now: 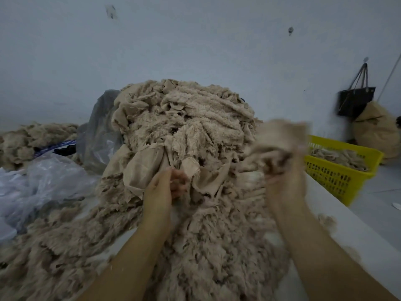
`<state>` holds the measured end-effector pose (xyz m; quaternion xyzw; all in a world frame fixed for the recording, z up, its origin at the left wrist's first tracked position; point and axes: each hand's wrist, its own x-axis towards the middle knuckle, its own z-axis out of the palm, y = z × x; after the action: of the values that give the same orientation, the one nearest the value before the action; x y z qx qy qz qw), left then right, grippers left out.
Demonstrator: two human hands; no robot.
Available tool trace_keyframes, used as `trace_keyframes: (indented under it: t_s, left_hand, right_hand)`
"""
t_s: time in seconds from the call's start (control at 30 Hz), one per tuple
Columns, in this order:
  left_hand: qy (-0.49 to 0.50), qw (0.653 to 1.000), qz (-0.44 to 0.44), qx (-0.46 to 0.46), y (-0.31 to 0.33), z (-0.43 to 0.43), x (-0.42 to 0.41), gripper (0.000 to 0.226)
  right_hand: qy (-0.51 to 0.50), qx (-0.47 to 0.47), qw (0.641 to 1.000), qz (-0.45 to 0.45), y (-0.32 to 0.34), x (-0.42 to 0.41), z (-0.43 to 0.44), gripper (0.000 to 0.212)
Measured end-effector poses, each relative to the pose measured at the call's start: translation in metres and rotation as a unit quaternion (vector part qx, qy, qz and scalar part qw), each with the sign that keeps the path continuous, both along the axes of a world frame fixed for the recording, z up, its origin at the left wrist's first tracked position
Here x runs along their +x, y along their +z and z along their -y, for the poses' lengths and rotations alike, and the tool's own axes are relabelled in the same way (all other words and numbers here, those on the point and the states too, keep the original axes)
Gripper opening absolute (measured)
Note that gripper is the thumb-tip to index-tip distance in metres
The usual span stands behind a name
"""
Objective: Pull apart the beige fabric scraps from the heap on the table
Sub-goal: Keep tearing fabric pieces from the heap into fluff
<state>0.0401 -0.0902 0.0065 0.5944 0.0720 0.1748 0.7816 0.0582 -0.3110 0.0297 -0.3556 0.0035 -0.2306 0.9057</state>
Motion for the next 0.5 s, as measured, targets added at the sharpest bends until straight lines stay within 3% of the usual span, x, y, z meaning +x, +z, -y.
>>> trace_keyframes:
  t_s: [0.03,0.1,0.17,0.2,0.23,0.3,0.37,0.43,0.47,0.5]
  left_hand:
    - [0.047,0.998,0.003,0.045,-0.005,-0.004,0.003,0.029]
    - [0.08,0.99,0.013,0.111,-0.01,-0.006,0.007,0.017]
    - [0.03,0.985,0.007,0.17,-0.015,-0.003,0.009,0.021]
    - [-0.005,0.977,-0.012,0.215,-0.018,-0.001,0.01,0.034]
    - [-0.034,0.963,-0.044,0.265,-0.022,0.0,0.012,0.047]
    - [-0.054,0.939,-0.09,0.327,-0.026,0.001,0.013,0.06]
    - [-0.037,0.937,-0.083,0.337,-0.026,0.001,0.014,0.044]
    - [-0.005,0.943,-0.066,0.327,-0.024,0.001,0.015,0.021]
    - [0.013,0.952,-0.059,0.3,-0.024,-0.001,0.015,0.014]
    - [0.033,0.963,-0.055,0.26,-0.023,-0.004,0.016,0.012]
  right_hand:
    - [-0.018,0.116,0.993,-0.008,0.0,0.002,0.012,0.042]
    - [-0.018,0.145,0.987,-0.066,-0.009,0.006,0.019,0.059]
    - [-0.009,0.028,0.99,-0.135,-0.022,0.012,0.004,0.046]
    - [-0.005,-0.087,0.983,-0.16,-0.026,0.012,-0.006,0.034]
    - [-0.004,-0.238,0.957,-0.167,-0.03,0.012,-0.015,0.024]
    - [0.007,-0.531,0.842,-0.093,-0.038,0.01,-0.03,0.019]
    - [0.057,-0.695,0.716,-0.012,-0.046,0.006,-0.043,0.032]
    - [0.078,-0.777,0.624,0.014,-0.051,0.006,-0.05,0.032]
    - [0.068,-0.786,0.615,0.011,-0.049,0.006,-0.051,0.023]
    - [0.052,-0.768,0.639,0.002,-0.046,0.005,-0.051,0.015]
